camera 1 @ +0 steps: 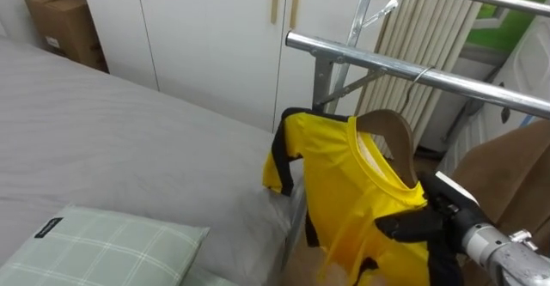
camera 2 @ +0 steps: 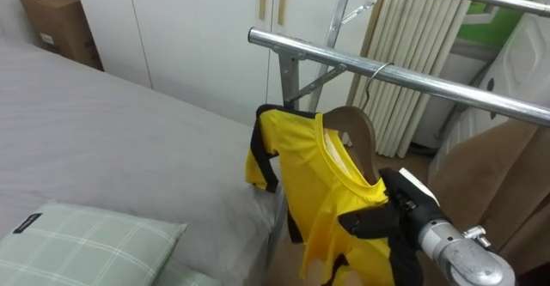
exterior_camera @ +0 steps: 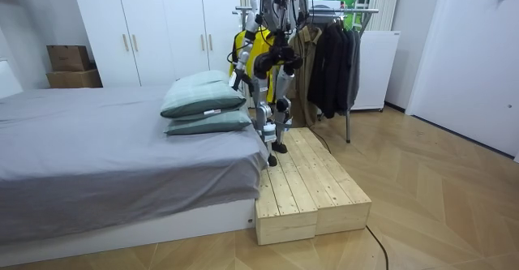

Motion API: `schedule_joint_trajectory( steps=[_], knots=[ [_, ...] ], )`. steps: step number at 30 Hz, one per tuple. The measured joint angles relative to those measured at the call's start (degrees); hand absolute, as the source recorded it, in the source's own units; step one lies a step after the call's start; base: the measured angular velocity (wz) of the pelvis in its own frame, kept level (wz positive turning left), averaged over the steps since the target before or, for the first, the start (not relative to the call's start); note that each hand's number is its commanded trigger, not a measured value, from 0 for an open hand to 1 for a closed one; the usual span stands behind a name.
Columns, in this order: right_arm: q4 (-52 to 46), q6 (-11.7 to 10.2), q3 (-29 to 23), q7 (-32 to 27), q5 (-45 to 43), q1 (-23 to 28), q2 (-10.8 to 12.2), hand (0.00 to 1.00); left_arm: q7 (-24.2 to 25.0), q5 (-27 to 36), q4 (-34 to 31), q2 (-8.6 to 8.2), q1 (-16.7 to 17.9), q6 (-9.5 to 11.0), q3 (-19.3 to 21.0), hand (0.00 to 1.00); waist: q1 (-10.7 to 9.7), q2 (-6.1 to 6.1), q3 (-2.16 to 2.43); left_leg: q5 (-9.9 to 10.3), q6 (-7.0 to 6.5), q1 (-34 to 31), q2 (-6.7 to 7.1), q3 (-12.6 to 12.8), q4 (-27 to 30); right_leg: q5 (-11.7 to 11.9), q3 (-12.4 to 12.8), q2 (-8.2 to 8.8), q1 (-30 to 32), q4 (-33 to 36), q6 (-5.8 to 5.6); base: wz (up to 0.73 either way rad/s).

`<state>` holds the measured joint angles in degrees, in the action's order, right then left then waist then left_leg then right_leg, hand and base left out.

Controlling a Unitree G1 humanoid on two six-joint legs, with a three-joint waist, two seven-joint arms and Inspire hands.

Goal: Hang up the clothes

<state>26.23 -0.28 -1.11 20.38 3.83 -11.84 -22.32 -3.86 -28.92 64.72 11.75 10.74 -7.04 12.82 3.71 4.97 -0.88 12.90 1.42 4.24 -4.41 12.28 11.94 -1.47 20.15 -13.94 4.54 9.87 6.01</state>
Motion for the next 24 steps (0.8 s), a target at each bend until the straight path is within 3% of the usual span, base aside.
schedule_joint_trajectory(
  steps=[12,13,14,15,24],
  knots=[
    [0.9,-1.4,0.0,-0.9,-0.4,0.2,0.1,1.00,0.0,0.0,0.5,0.04,0.0,0.0,0.0,0.00,0.2,0.01,0.00,0.2,-0.31,0.6,-0.08,0.0,-0.4,-0.3,-0.6,0.06,-0.4,-0.2,-0.07,-0.01],
    [1.1,-1.5,0.0,-0.9,-0.4,0.2,0.1,0.67,0.0,0.0,0.5,0.04,0.0,0.0,0.0,0.00,0.2,0.01,0.00,0.2,-0.31,0.6,-0.09,0.0,-0.4,-0.3,-0.6,0.07,-0.4,-0.2,-0.07,0.00],
    [1.2,-1.7,0.0,-0.9,-0.4,0.1,0.1,0.58,0.0,0.0,0.5,0.04,0.0,0.0,0.0,0.00,0.2,0.01,0.01,0.2,-0.31,0.6,-0.09,0.0,-0.4,-0.3,-0.7,0.07,-0.4,-0.2,-0.06,0.00],
    [1.2,-1.7,0.0,-0.9,-0.4,0.1,0.1,0.00,0.0,0.0,0.5,0.04,0.0,0.0,0.0,0.00,0.2,0.02,0.01,0.2,-0.31,0.6,-0.09,0.0,-0.4,-0.3,-0.7,0.07,-0.4,-0.2,-0.06,0.00],
    [2.5,-1.7,-0.1,-3.4,-0.2,0.1,0.4,0.00,0.0,0.0,0.5,0.04,0.1,0.0,0.0,0.00,0.1,0.04,0.03,0.2,-0.30,0.7,-0.06,0.0,-0.4,-0.3,-0.5,0.07,-0.6,-0.2,-0.06,0.00]
  ],
)
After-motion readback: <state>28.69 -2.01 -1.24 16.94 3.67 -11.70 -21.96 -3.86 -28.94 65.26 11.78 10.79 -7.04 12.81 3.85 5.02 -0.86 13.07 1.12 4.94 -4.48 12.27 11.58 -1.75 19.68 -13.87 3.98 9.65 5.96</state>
